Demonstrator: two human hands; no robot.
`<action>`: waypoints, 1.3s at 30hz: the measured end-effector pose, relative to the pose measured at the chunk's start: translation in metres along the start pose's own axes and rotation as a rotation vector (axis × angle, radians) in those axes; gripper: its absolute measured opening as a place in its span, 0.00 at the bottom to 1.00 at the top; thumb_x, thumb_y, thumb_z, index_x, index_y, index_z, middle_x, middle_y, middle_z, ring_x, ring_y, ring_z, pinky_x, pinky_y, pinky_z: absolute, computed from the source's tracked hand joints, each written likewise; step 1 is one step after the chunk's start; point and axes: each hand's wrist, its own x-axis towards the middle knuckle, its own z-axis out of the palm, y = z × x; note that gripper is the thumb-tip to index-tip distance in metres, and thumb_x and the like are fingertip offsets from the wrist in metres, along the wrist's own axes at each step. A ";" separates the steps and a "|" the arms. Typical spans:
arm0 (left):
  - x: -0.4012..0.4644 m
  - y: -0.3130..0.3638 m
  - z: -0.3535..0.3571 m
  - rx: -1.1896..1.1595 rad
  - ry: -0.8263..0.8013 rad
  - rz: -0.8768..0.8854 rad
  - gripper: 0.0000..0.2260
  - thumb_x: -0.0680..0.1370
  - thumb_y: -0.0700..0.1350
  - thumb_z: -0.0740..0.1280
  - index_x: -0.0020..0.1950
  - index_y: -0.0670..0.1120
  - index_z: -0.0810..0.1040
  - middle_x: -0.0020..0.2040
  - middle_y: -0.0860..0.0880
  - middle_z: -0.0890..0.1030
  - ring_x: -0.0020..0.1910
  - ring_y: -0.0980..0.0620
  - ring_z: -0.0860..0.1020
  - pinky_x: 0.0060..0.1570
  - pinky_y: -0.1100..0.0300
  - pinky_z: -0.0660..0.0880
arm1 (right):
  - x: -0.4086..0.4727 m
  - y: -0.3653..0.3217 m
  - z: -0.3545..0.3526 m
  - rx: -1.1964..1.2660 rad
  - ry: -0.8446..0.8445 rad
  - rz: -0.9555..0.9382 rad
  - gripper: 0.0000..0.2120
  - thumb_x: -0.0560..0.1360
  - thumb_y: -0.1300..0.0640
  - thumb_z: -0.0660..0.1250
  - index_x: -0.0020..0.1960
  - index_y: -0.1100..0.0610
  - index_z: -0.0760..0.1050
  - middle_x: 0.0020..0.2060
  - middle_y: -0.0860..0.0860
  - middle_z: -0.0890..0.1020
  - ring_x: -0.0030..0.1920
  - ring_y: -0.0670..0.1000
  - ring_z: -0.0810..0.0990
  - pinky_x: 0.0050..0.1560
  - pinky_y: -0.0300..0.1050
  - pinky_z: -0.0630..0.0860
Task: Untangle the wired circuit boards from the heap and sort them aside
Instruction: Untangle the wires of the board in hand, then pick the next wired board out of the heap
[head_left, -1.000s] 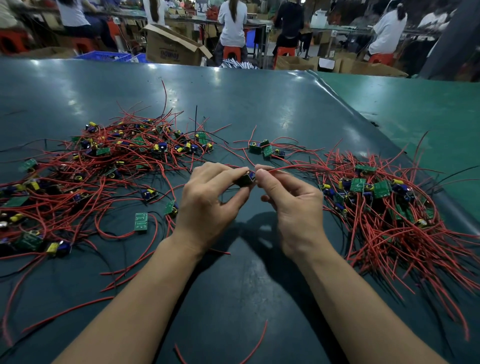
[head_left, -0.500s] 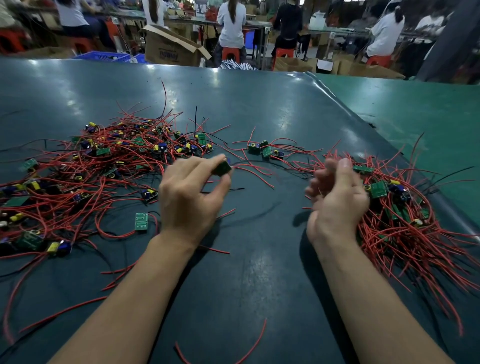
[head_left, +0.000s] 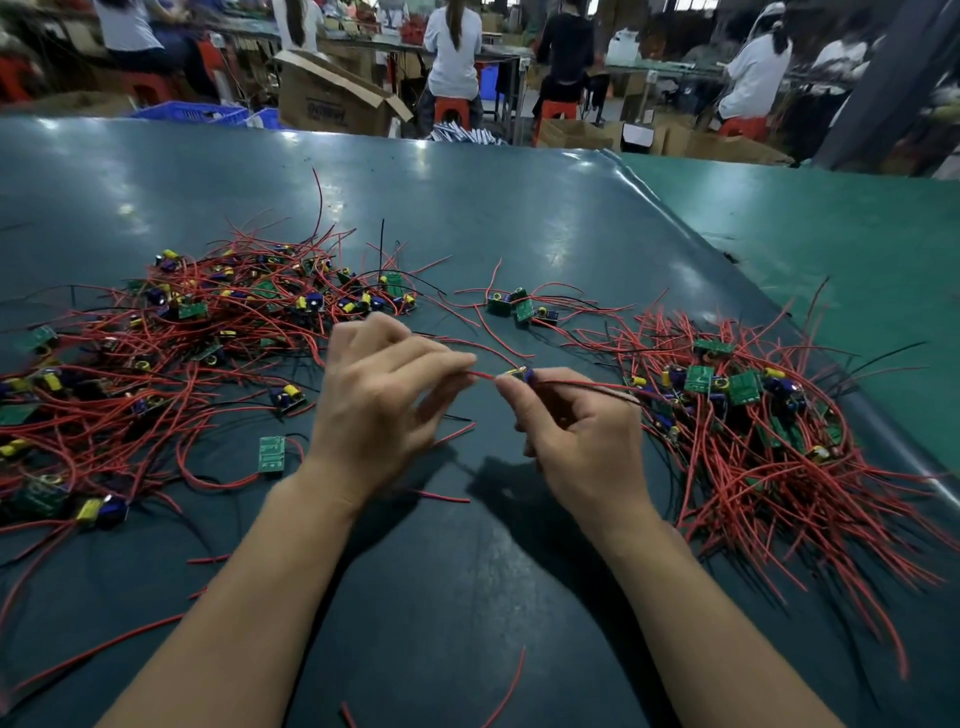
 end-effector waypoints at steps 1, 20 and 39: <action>-0.001 -0.005 -0.003 0.046 -0.010 -0.044 0.06 0.76 0.46 0.72 0.51 0.47 0.86 0.46 0.53 0.85 0.43 0.44 0.76 0.48 0.50 0.66 | 0.001 -0.002 -0.001 -0.015 0.041 0.001 0.11 0.75 0.48 0.70 0.38 0.53 0.80 0.28 0.47 0.78 0.26 0.52 0.78 0.28 0.52 0.76; -0.010 -0.020 -0.008 0.513 -0.336 -0.858 0.18 0.76 0.58 0.67 0.60 0.48 0.81 0.58 0.42 0.78 0.59 0.38 0.70 0.55 0.46 0.67 | 0.013 -0.009 -0.010 0.706 0.283 0.721 0.18 0.80 0.46 0.63 0.40 0.59 0.77 0.26 0.51 0.78 0.20 0.46 0.72 0.18 0.35 0.66; -0.011 -0.032 -0.020 0.332 -0.237 -0.958 0.11 0.80 0.47 0.64 0.58 0.48 0.83 0.56 0.44 0.81 0.57 0.39 0.73 0.58 0.47 0.69 | 0.007 -0.011 -0.010 0.375 0.324 0.452 0.14 0.83 0.52 0.58 0.41 0.52 0.77 0.48 0.52 0.81 0.34 0.47 0.77 0.21 0.38 0.70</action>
